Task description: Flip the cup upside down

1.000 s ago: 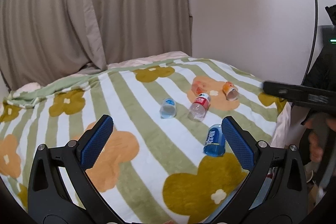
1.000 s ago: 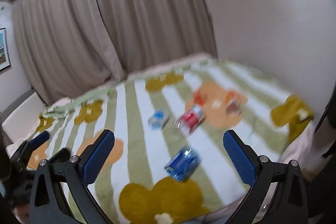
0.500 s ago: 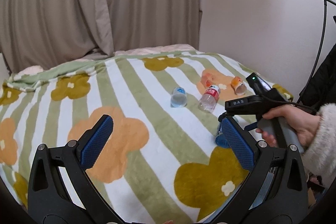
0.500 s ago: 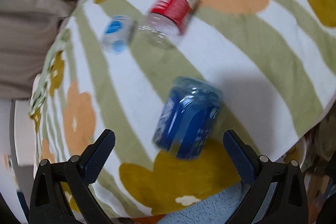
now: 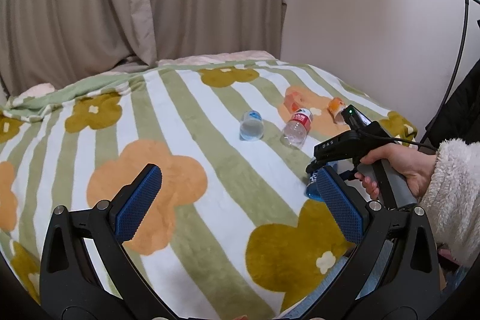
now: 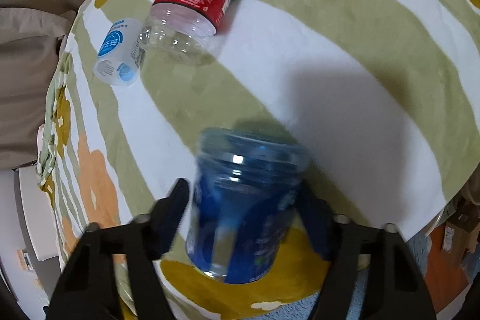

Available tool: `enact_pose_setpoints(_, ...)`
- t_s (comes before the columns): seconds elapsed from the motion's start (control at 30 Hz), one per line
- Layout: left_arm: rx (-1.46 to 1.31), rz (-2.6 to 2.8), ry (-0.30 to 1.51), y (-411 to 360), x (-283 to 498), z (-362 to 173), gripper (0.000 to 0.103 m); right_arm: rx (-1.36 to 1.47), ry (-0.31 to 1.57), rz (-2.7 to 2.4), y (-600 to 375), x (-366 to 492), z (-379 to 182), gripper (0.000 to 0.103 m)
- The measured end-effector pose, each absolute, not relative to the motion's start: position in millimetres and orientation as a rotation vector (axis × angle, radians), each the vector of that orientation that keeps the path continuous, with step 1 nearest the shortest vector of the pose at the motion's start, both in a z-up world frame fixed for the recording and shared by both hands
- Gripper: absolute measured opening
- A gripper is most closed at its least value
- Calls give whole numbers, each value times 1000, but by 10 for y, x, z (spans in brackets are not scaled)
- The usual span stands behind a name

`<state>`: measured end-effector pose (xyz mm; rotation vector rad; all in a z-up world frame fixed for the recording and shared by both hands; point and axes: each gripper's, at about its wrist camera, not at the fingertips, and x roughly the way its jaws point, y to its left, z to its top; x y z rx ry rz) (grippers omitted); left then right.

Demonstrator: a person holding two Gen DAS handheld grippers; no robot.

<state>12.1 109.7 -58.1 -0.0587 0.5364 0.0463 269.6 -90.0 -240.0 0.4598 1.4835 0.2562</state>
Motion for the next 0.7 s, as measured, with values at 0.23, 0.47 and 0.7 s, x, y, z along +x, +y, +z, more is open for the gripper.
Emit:
enact_pose_setpoints(0.23, -66, 55, 512, 1089, 156, -626, 103, 399, 1137, 435, -966, 2501, -1942, 63)
enact_pose_setpoints(0.47, -71, 80, 509, 1077, 261, -761, 103, 132, 662, 519, -855, 2134, -1960, 63)
enact_pose_setpoints(0.7, -60, 94, 529, 1070, 426, -866, 103, 2, 543, 537, -752, 2088, -2253, 63)
